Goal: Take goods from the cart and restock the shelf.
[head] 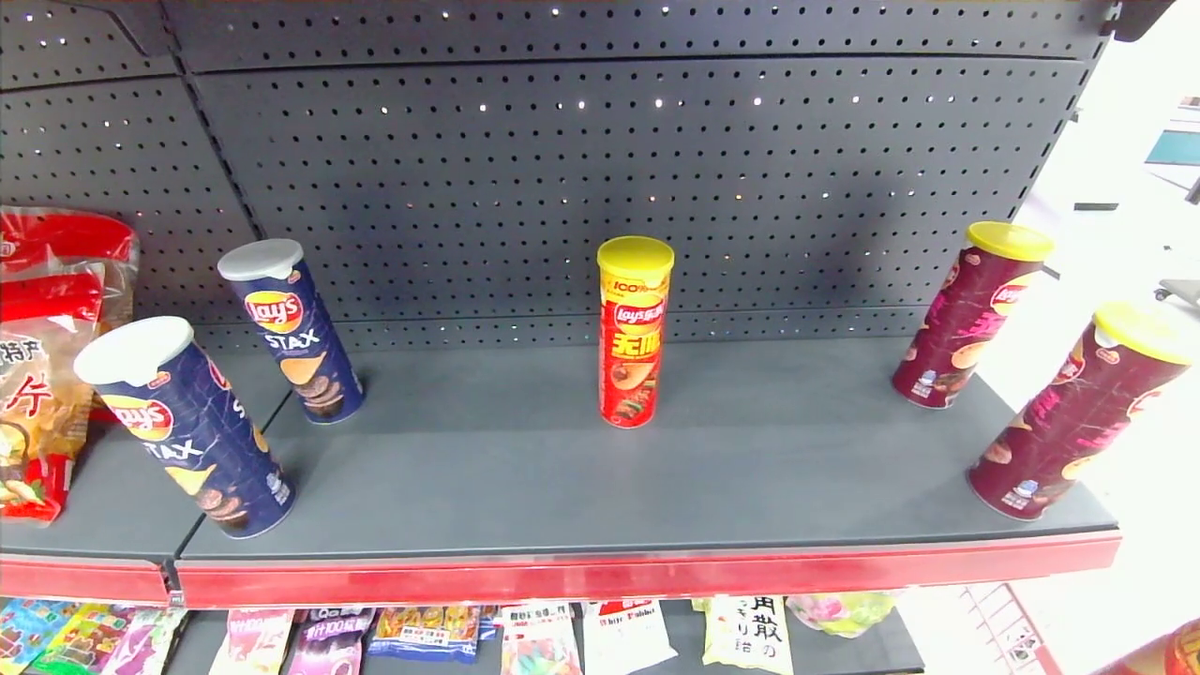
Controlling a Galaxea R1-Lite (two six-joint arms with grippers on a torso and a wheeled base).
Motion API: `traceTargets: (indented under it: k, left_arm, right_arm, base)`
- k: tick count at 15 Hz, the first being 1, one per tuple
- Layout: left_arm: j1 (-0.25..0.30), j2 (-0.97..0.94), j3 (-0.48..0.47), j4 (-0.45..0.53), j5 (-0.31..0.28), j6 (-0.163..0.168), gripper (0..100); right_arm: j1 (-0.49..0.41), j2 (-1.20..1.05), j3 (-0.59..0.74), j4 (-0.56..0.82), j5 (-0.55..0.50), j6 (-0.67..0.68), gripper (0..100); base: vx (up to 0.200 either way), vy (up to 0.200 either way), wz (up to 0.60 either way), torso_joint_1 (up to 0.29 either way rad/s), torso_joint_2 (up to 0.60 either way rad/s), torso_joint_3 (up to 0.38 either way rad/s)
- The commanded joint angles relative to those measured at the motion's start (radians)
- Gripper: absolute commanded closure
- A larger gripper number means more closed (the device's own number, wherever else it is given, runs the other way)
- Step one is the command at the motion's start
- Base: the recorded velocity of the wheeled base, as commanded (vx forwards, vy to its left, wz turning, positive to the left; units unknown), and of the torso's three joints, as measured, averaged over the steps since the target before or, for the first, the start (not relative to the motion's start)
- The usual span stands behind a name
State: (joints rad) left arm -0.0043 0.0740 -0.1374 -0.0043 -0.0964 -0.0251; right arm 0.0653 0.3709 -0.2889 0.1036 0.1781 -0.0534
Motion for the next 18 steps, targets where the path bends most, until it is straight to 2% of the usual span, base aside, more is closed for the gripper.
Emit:
traceTargets:
  k: [1, 2, 3, 5, 6, 7, 8, 9, 10, 11, 13, 14, 17, 18]
  left_arm:
    - [-0.066, 0.483, -0.421, -0.008, -0.083, -0.119, 0]
    - [-0.106, 0.515, -0.415, -0.005, -0.172, 0.007, 0]
    - [-0.135, 0.59, -0.432, -0.011, -0.256, 0.067, 0]
    - [-0.168, 0.736, -0.482, -0.04, -0.367, 0.073, 0]
    - [-0.181, 0.799, -0.488, -0.059, -0.399, 0.077, 0]
    - [-0.221, 0.917, -0.49, -0.12, -0.434, 0.109, 0]
    - [-0.246, 0.963, -0.493, -0.145, -0.45, 0.117, 0]
    - [-0.284, 1.049, -0.501, -0.187, -0.5, 0.12, 0]
    - [-0.292, 1.152, -0.51, -0.246, -0.608, 0.125, 0]
    - [-0.292, 1.259, -0.533, -0.31, -0.641, 0.163, 0]
    - [-0.292, 1.478, -0.62, -0.445, -0.651, 0.274, 0]
    - [-0.299, 1.552, -0.668, -0.485, -0.652, 0.286, 0]
    - [-0.345, 1.667, -0.775, -0.493, -0.658, 0.286, 0]
    - [-0.352, 1.705, -0.82, -0.493, -0.681, 0.286, 0]
  right_arm:
    - [0.004, -0.013, 0.016, -0.001, 0.027, -0.003, 100]
    - [0.005, -0.001, 0.016, -0.002, 0.031, -0.005, 100]
    - [0.01, 0.007, 0.014, -0.004, 0.031, -0.005, 100]
    - [0.013, 0.014, 0.013, -0.004, 0.031, -0.005, 100]
    - [0.013, 0.016, 0.013, -0.004, 0.031, -0.005, 100]
    - [0.013, 0.014, 0.019, -0.004, 0.029, -0.005, 100]
    - [0.013, 0.013, 0.02, -0.004, 0.029, -0.005, 100]
    - [0.013, 0.013, 0.024, -0.004, 0.029, -0.005, 100]
    - [0.013, 0.017, 0.022, -0.004, 0.029, -0.005, 100]
    - [0.013, 0.023, 0.02, -0.004, 0.029, -0.005, 100]
    - [0.011, 0.03, 0.019, -0.005, 0.029, -0.003, 100]
    - [0.011, 0.028, 0.02, -0.005, 0.027, -0.003, 100]
    - [0.01, 0.03, 0.019, -0.005, 0.021, -0.003, 100]
    - [0.01, 0.028, 0.019, -0.005, 0.021, -0.003, 100]
  base:
    - [0.0, 0.0, 0.0, 0.0, 0.0, 0.0]
    - [0.0, 0.0, 0.0, 0.0, 0.0, 0.0]
    - [0.0, 0.0, 0.0, 0.0, 0.0, 0.0]
    - [0.0, 0.0, 0.0, 0.0, 0.0, 0.0]
    - [0.0, 0.0, 0.0, 0.0, 0.0, 0.0]
    - [0.0, 0.0, 0.0, 0.0, 0.0, 0.0]
    - [0.0, 0.0, 0.0, 0.0, 0.0, 0.0]
    - [0.0, 0.0, 0.0, 0.0, 0.0, 0.0]
    - [0.0, 0.0, 0.0, 0.0, 0.0, 0.0]
    - [0.0, 0.0, 0.0, 0.0, 0.0, 0.0]
    - [0.0, 0.0, 0.0, 0.0, 0.0, 0.0]
    - [0.0, 0.0, 0.0, 0.0, 0.0, 0.0]
    - [0.0, 0.0, 0.0, 0.0, 0.0, 0.0]
    - [0.0, 0.0, 0.0, 0.0, 0.0, 0.0]
